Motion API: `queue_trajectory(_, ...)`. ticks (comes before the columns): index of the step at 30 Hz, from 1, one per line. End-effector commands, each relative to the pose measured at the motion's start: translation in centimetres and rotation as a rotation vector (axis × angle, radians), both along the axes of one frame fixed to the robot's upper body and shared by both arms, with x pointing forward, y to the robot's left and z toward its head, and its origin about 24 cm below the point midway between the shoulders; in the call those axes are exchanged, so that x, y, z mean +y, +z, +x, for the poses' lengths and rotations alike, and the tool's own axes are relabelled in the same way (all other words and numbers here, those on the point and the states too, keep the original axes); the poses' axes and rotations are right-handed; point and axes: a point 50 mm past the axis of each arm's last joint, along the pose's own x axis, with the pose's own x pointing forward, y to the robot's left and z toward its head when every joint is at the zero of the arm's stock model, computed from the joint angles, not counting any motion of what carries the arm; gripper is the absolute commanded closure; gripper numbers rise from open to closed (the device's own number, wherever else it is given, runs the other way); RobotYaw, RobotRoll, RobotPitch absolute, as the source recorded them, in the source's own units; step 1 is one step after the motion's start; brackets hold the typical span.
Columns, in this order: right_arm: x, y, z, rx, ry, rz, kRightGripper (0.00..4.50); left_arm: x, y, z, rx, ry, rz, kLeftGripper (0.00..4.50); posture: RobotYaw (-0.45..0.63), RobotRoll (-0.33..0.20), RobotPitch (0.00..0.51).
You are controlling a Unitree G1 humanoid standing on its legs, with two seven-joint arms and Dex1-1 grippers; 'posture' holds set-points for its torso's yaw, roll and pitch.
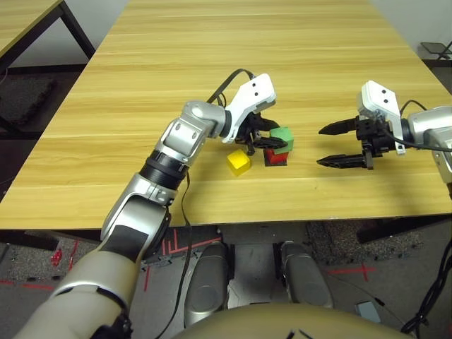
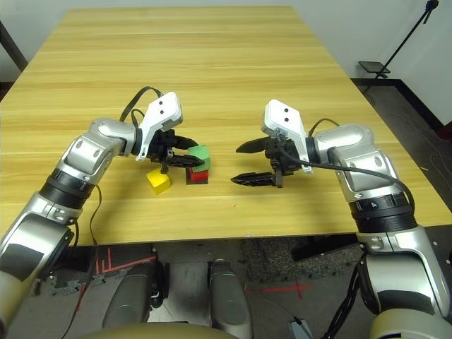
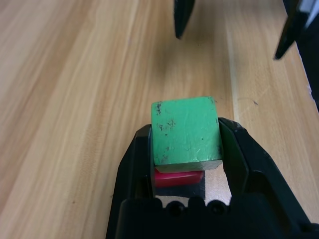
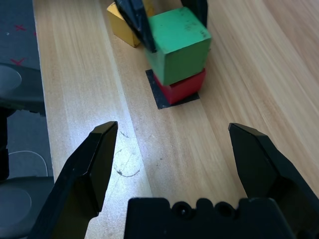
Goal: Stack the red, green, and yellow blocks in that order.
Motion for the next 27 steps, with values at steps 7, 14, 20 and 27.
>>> queue_trajectory(7, -0.14, 0.21, -0.52, 0.002, -0.01, 0.016, 0.0, 0.04, -0.77, 0.18, -0.01, -0.014, 0.027, 2.51, 0.07, -0.08, 0.098)
queue_trajectory(14, -0.09, 0.15, -0.47, 0.003, -0.007, 0.017, 0.0, 0.0, -0.5, 0.49, -0.022, -0.008, 0.02, 2.51, 0.07, -0.082, 0.093)
queue_trajectory(20, -0.08, 0.16, -0.42, 0.004, -0.006, 0.016, 0.0, 0.06, -0.7, 0.56, -0.025, -0.006, 0.028, 2.34, 0.07, -0.085, 0.091)
queue_trajectory(27, -0.31, 0.16, -0.22, 0.003, -0.011, 0.012, 0.0, 0.76, -0.64, 0.17, -0.021, 0.016, 0.052, 0.12, 0.09, -0.089, 0.09)
